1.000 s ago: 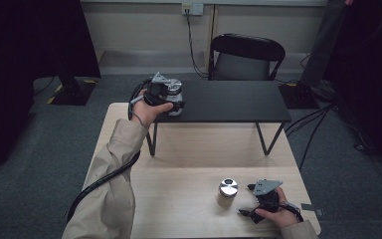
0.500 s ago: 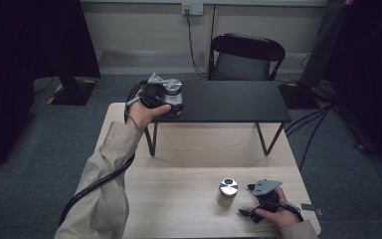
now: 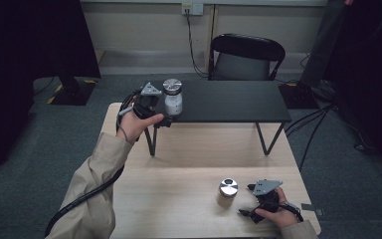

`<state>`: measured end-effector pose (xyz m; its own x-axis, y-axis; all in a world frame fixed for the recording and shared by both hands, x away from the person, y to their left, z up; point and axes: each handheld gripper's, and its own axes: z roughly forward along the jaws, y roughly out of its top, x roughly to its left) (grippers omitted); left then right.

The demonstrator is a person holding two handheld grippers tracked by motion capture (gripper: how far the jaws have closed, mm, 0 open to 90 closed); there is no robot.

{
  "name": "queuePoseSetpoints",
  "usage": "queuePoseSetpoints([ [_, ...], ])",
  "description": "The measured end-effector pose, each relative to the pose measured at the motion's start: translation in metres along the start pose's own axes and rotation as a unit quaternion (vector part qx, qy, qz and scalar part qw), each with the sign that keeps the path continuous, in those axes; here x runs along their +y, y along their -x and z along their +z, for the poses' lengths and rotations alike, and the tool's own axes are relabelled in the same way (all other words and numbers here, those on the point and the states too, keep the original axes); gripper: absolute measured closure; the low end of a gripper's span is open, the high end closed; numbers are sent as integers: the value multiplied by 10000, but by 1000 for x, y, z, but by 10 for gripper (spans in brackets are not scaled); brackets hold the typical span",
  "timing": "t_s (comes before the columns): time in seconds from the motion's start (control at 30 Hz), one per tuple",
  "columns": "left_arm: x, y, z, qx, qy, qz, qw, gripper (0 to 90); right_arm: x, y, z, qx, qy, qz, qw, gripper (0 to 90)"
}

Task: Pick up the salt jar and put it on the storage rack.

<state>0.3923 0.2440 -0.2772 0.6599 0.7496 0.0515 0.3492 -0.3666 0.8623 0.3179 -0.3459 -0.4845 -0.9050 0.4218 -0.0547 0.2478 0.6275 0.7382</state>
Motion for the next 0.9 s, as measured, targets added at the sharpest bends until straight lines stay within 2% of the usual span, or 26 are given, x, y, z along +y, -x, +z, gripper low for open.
queuePoseSetpoints([
  [0.13,-10,-1,-10,-29,-6,56,10000,5,0,0,0,1,-3,-8,10000,0],
  [0.3,-22,-4,-19,-72,12,24,10000,4,0,0,0,0,-3,-7,10000,0],
  [0.47,-34,-2,-27,-56,-14,70,10000,4,0,0,0,0,-3,-8,10000,0],
  [0.57,-42,1,-30,-33,-72,129,9999,4,0,0,0,0,-4,-8,10000,0],
  [0.8,-62,1,-36,-61,-58,51,10000,6,0,0,0,-3,-1,3,10000,0],
  [0.9,-70,2,-38,-40,-92,84,9999,7,0,0,0,-4,-1,7,10000,0],
])
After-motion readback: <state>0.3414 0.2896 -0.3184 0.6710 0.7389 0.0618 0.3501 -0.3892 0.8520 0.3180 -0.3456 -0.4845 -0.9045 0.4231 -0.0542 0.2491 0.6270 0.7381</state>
